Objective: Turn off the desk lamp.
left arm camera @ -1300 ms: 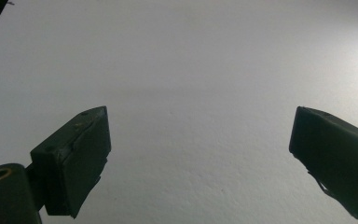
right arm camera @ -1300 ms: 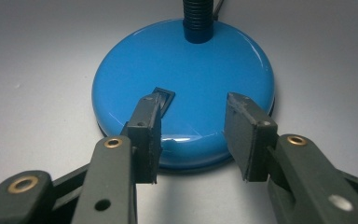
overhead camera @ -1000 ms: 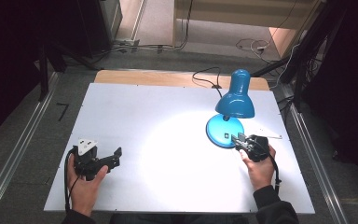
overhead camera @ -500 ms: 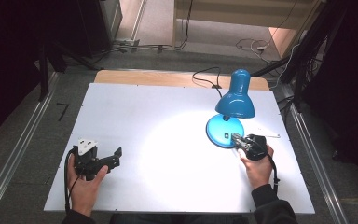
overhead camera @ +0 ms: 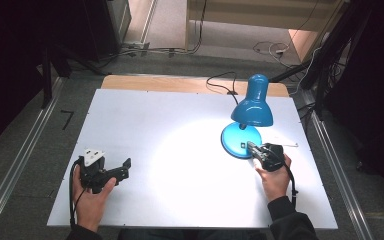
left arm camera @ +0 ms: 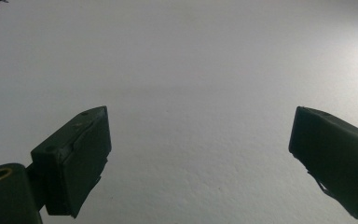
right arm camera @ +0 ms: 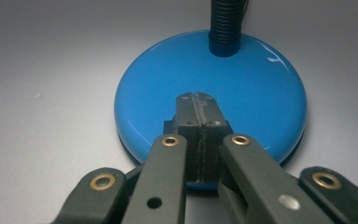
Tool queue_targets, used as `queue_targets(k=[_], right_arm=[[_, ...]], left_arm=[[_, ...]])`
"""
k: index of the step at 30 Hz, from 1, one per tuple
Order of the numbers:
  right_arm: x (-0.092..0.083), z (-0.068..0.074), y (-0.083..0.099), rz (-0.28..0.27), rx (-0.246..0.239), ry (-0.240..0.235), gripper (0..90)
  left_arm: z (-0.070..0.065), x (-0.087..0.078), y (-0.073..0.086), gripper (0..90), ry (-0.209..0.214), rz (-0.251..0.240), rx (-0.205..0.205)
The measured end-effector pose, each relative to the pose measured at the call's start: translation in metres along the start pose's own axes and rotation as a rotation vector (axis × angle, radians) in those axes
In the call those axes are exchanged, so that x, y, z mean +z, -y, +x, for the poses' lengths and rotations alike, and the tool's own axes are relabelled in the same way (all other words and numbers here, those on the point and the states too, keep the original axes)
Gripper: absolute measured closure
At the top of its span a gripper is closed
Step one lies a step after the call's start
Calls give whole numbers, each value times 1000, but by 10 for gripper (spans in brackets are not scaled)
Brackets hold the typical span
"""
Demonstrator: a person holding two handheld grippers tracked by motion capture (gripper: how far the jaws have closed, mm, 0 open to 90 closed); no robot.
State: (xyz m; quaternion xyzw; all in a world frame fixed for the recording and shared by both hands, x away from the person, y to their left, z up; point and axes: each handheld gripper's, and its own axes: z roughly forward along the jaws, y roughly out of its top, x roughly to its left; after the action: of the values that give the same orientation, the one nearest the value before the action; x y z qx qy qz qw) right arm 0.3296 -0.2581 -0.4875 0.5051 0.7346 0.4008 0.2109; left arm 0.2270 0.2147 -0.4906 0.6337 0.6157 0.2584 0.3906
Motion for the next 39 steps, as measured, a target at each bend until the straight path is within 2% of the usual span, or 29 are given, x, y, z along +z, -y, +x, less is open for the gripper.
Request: queue_targets(k=[39], right_arm=[[18,2,-1,-1,4,-3,879]], left_arm=[[-1,0,0,68,11,4,6]])
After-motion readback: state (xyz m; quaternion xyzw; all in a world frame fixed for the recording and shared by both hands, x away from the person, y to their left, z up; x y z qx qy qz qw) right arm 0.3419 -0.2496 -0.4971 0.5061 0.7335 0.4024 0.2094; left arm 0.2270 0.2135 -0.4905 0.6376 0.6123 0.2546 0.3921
